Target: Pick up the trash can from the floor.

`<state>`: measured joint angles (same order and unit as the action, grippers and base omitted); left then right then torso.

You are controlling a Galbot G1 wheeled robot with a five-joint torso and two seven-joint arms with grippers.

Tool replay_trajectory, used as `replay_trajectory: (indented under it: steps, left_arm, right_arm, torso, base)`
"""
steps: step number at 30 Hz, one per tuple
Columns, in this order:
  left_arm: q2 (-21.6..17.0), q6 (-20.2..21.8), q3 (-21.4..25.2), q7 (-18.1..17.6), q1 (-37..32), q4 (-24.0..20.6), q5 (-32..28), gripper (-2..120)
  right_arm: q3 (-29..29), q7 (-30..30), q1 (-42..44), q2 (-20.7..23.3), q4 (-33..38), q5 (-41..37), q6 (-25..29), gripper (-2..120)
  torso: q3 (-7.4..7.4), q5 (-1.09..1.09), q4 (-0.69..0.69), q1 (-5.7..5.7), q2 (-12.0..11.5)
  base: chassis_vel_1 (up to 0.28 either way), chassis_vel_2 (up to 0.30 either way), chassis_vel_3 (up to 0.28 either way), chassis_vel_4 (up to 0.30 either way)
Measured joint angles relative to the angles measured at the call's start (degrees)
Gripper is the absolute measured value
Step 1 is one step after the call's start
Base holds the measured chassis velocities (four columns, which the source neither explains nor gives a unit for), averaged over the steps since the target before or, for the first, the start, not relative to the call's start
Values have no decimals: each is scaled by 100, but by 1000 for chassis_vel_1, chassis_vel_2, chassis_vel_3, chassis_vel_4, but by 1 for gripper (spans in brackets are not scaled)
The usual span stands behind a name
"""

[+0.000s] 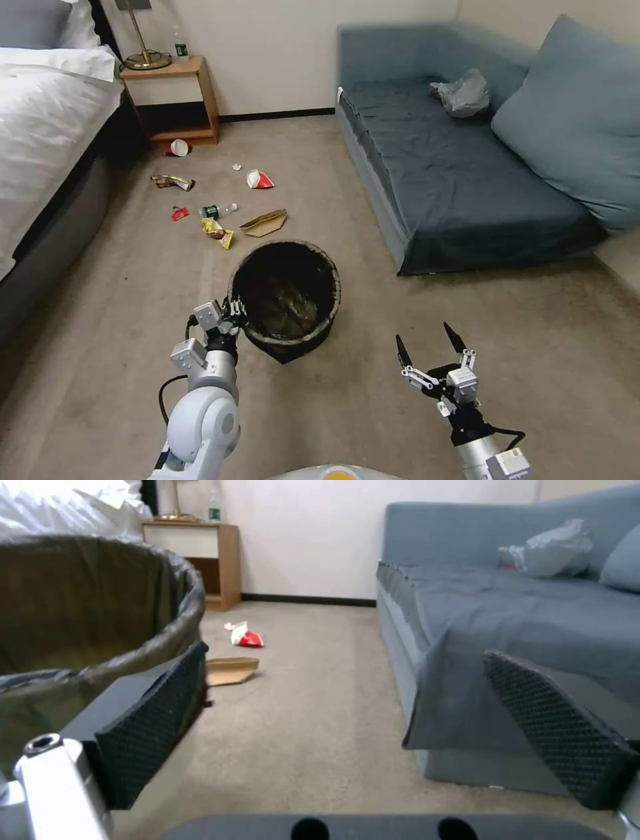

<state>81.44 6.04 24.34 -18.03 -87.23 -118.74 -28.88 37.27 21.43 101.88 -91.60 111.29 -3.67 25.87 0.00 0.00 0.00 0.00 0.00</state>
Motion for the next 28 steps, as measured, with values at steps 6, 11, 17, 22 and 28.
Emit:
replay_trajectory:
  steps: [6,11,17,22,28]
  left_arm:
    - [-34,-138,-56,55,-153,-254,343,6]
    - [-33,-187,-88,56,-201,-349,395,6]
    - [-21,-222,-110,46,-212,-379,408,6]
    - [-15,-222,-118,26,-216,-409,409,6]
    - [18,-209,-135,-1,-185,-416,399,6]
  right_arm:
    - [24,-61,-10,-7,23,-24,5,100]
    - [25,-82,-24,-19,20,-35,7,100]
    - [25,-93,-43,-21,-12,-48,7,100]
    - [35,-95,-58,-18,-25,-58,6,100]
    - [33,-96,-56,-25,-51,-54,9,100]
  torso:
    - [0,0,0,0,0]
    - [0,0,0,0,0]
    - [0,0,0,0,0]
    - [0,0,0,0,0]
    - [0,0,0,0,0]
  base:
    - [0,0,0,0]
    - [0,0,0,0]
    - [0,0,0,0]
    - [0,0,0,0]
    - [0,0,0,0]
